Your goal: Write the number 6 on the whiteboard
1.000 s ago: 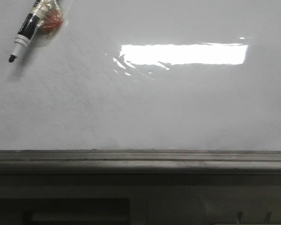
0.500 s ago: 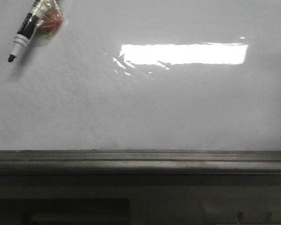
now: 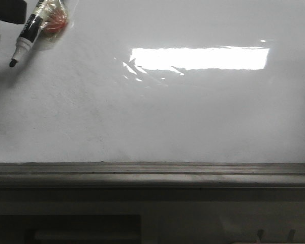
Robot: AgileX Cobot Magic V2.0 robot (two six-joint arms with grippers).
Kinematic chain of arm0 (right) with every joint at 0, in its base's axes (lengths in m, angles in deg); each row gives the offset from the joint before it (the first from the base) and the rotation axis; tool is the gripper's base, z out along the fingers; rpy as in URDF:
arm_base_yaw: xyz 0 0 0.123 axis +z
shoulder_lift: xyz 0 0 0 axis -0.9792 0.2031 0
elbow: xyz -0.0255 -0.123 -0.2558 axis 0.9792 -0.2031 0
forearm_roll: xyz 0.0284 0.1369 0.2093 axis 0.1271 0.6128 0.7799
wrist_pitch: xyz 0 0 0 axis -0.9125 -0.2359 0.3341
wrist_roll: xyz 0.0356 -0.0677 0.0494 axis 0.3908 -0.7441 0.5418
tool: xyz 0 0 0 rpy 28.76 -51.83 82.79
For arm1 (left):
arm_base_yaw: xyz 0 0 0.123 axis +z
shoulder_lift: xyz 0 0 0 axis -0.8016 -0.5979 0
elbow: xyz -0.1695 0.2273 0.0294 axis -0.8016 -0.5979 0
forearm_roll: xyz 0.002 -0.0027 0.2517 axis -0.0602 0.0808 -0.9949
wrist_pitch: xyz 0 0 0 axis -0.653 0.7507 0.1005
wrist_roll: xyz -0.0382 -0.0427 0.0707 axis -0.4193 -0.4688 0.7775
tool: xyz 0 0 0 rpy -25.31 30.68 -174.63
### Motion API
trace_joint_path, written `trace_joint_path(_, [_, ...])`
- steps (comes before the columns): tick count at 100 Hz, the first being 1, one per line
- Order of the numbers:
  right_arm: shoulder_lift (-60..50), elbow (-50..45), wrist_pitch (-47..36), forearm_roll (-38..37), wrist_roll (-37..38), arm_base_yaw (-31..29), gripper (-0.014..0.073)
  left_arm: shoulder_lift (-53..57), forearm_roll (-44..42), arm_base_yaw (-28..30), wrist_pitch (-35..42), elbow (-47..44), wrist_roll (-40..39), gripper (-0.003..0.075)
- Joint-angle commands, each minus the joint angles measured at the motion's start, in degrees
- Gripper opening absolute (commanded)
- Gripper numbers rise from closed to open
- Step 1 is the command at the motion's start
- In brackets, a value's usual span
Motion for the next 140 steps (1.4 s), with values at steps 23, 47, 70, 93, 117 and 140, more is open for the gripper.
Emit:
trace_joint_path(23, [0.3,2.14,-3.14,1.09,-0.74,-0.49,0.0486,-4.14,-0.24,-4.93,6.22,4.86,0.66,0.0342])
trace_joint_path(47, [0.3,2.14,-3.03,1.09,-0.74,-0.49,0.0486,-3.91,-4.28,-4.93,3.19,4.86,0.94,-0.002])
trace_joint_path(70, [2.64,5.52,4.66,8.1,-10.89,2.16,0.041,-1.17,-13.64,-5.19,-1.05,6.72,2.37,-0.002])
trace_joint_path(93, [14.92,17.11,19.01,26.22,-28.88,7.34,0.0404,-0.39,-25.86,-14.42,-4.13,8.56,1.63,-0.002])
trace_joint_path(117, [27.99,30.1,26.21,28.55,-30.22,14.45,0.0404,-0.51,-37.06,-25.79,1.27,8.56,-6.23,-0.002])
trace_joint_path(140, [35.08,36.85,27.93,28.77,-30.22,20.86,0.0404,-0.58,-37.71,-28.19,3.78,8.56,-7.51,-0.002])
